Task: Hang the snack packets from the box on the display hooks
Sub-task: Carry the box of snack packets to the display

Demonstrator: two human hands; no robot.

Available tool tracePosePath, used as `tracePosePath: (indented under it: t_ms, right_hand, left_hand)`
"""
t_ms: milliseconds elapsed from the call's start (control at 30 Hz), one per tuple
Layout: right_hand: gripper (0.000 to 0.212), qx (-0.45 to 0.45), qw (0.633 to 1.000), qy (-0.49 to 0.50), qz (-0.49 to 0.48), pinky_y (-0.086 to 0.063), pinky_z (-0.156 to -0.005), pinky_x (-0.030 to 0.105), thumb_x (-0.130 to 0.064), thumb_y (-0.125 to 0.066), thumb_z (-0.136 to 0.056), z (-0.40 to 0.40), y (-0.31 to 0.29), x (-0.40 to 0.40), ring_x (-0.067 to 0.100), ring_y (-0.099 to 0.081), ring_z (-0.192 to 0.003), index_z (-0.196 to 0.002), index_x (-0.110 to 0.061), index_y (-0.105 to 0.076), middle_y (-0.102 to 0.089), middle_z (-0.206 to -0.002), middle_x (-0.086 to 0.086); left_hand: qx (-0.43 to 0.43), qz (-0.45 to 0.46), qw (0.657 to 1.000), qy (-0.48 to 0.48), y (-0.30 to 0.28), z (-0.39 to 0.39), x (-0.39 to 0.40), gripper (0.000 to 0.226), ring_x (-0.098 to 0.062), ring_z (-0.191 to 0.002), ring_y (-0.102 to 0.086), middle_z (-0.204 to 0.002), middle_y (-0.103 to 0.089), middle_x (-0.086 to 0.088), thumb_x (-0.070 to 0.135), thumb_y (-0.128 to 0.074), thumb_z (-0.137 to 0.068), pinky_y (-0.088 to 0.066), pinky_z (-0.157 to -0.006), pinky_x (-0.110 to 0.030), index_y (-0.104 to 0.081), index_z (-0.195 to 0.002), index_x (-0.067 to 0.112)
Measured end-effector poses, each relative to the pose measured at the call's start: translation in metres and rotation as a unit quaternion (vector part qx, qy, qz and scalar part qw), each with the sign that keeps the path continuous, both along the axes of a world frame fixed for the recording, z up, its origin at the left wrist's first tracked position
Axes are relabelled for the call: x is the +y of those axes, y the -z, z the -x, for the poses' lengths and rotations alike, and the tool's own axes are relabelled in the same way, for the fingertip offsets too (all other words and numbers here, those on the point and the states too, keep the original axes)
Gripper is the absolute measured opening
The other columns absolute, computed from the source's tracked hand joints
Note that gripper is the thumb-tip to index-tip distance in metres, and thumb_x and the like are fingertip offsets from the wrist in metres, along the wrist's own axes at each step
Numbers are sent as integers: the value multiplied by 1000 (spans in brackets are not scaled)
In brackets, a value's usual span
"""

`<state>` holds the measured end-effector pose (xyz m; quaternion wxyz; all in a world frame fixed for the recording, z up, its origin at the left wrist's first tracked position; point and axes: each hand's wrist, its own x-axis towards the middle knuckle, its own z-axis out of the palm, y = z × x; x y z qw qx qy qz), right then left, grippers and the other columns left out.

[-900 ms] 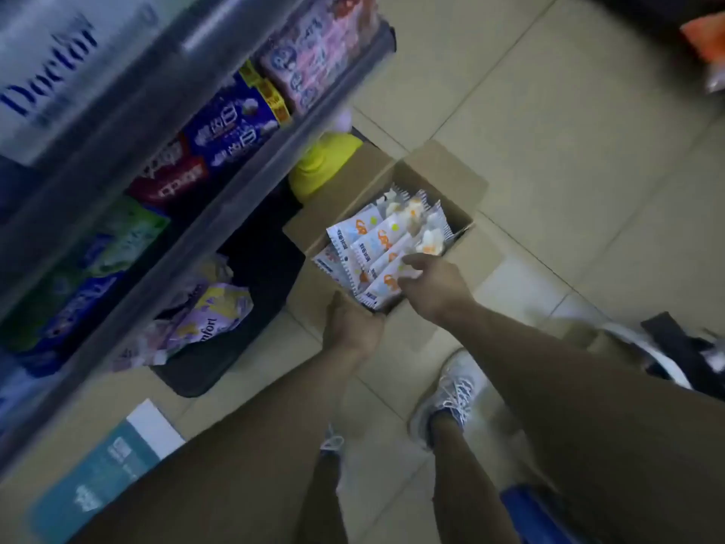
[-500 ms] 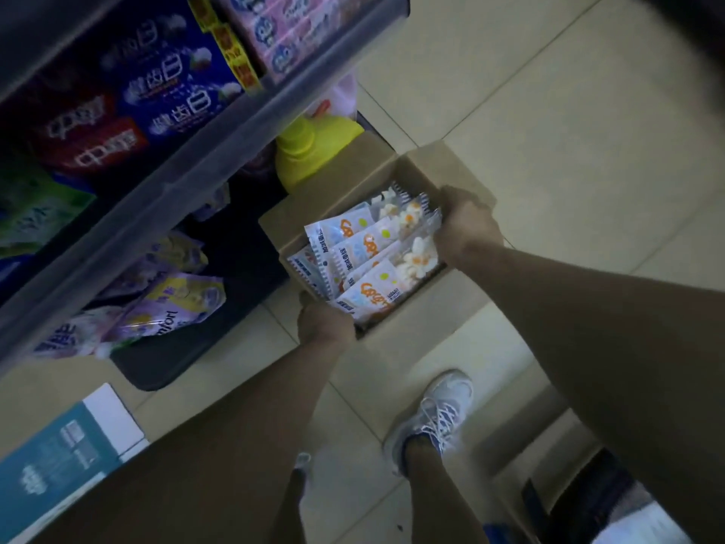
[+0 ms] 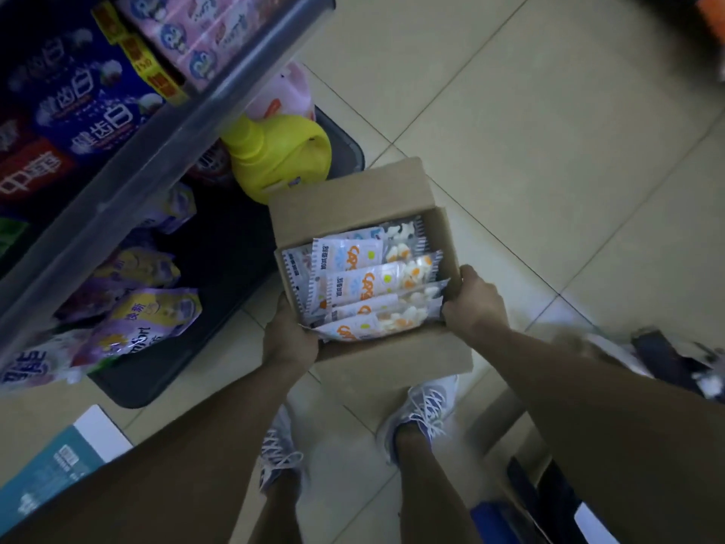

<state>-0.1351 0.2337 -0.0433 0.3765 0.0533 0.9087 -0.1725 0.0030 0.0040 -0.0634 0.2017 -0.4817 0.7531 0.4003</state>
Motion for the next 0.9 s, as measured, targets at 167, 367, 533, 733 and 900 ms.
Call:
tracePosePath:
  t_ms: [167, 367, 533, 733, 900]
  right_hand:
    - [24, -2, 1000, 20, 3, -49, -84, 41, -26, -54, -100, -14, 16, 18, 44, -64, -105, -119, -13, -62, -70, -115, 20]
    - [22, 22, 997, 67, 20, -37, -77, 38, -20, -49, -104, -22, 20, 11, 46, -62, -107, -115, -10, -66, -70, -114, 22]
    - [19, 29, 993, 109, 32, -48, -78, 40, -17, -49, -103, -49, -25, 38, 44, -64, -99, -109, -12, -66, -73, -105, 19]
    - [17, 2, 970, 238, 56, -55, -77, 42, -16, -51, -105, -97, -179, 87, 37, -69, -93, -103, -16, -68, -74, -96, 13]
    - [28, -4, 960, 280, 22, -50, -80, 39, -25, -54, -106, -96, -326, 130, 45, -68, -107, -109, -6, -74, -75, -106, 24]
  left_hand:
    - [-20, 16, 999, 48, 2, 4, 5, 51, -40, -121, -67, -130, -73, -18, 22, -80, -90, -51, -88, -37, -63, -137, 12]
    - [-27, 48, 996, 65, 6, 2, -3, 40, -34, -111, -75, -116, -79, -15, 27, -86, -82, -60, -79, -38, -78, -118, 15]
    - [6, 80, 994, 76, -56, 0, 13, 15, -47, -106, -70, -108, -76, -26, 5, -70, -91, -50, -75, -38, -75, -104, 5]
    - [17, 57, 993, 106, -211, 1, 55, 29, -31, -82, -73, -83, -78, -9, 2, -66, -94, -51, -63, -34, -66, -77, 27]
    - [60, 77, 986, 133, -355, 22, 99, 23, -29, -83, -74, -88, -80, -9, 5, -59, -96, -60, -69, -40, -80, -96, 13]
